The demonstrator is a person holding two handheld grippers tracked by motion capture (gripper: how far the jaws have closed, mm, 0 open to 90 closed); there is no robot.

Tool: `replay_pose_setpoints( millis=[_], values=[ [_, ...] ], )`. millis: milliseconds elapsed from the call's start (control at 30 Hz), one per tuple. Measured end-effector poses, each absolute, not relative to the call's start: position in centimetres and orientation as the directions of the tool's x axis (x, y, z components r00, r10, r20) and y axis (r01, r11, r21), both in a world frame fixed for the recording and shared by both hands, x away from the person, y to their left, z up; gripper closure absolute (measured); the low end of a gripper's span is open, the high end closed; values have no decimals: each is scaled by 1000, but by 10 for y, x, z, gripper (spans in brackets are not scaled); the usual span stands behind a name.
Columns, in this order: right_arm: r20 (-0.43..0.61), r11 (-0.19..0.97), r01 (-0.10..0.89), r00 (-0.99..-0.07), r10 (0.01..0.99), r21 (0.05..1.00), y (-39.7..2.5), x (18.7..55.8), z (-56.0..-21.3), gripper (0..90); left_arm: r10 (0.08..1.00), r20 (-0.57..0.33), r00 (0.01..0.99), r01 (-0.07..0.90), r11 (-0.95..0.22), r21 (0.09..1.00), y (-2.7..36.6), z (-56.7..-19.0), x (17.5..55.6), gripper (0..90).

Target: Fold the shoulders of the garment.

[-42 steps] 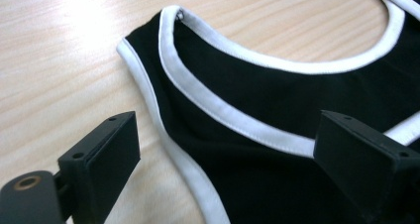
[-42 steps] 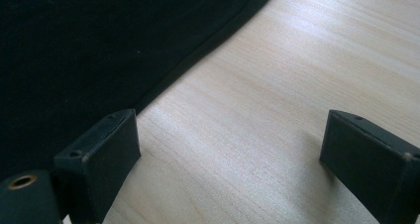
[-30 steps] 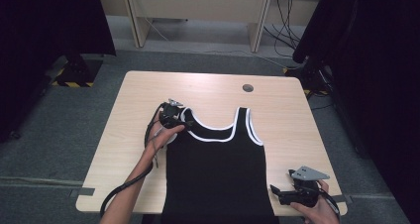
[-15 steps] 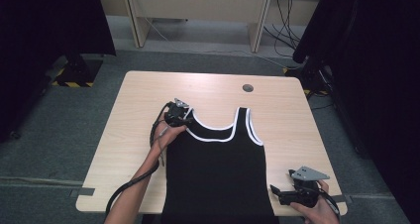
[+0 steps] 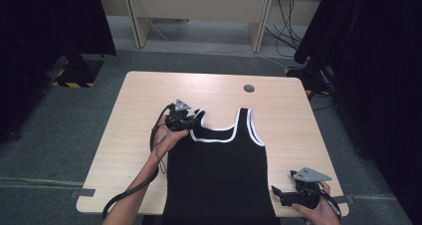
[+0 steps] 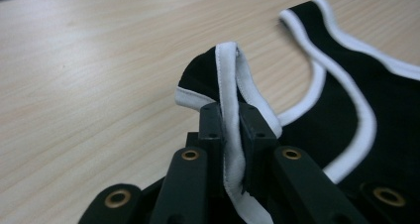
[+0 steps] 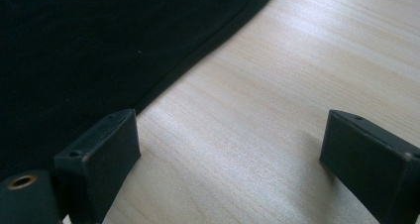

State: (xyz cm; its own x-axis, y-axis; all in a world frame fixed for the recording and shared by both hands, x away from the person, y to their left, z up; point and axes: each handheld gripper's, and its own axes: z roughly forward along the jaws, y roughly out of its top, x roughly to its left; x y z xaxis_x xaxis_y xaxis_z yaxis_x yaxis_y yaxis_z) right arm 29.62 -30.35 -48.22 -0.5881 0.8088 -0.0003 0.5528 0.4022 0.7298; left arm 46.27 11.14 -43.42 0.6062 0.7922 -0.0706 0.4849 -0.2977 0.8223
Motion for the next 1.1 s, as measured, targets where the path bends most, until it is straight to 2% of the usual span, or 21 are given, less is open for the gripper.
replay_pose_setpoints(
  millis=[267,367,400,433,467,500,533,633,733,867,1033,1067,1100],
  values=[
    [0,401,553,-587,810,730,-303,296,-482,86,770,-39,637,439,-320,840,117,-438,409,784],
    [0,401,554,-586,810,730,-303,296,-482,84,759,-62,648,451,-317,835,119,-443,394,672],
    [-1,401,554,-586,810,730,-303,296,-482,84,756,-64,651,452,-319,833,120,-443,390,672],
    [-1,402,554,-586,810,729,-303,296,-482,81,753,-67,655,453,-320,832,121,-443,387,589],
    [-1,402,554,-586,810,729,-303,296,-482,81,751,-71,656,453,-317,834,121,-442,386,589],
    [0,402,555,-586,810,728,-303,296,-482,78,747,-84,659,449,-302,841,121,-438,383,493],
    [0,402,555,-586,810,728,-303,296,-482,78,739,-92,668,449,-300,842,120,-435,382,462],
    [-1,401,554,-586,810,730,-303,296,-482,78,731,-89,676,434,-297,850,117,-430,379,377],
    [-1,404,555,-587,809,727,-303,296,-482,78,714,-82,696,427,-319,846,107,-425,376,348],
    [0,402,554,-587,810,729,-303,296,-482,78,699,-76,711,432,-349,831,98,-431,377,355],
    [0,403,554,-588,809,729,-303,296,-482,78,681,-87,727,468,-399,788,91,-449,374,433],
    [0,404,554,-589,808,728,-303,296,-482,78,673,-88,734,469,-410,782,91,-453,373,480],
    [0,404,554,-589,808,728,-303,296,-482,78,667,-78,741,464,-424,778,90,-456,372,626]
  ],
)
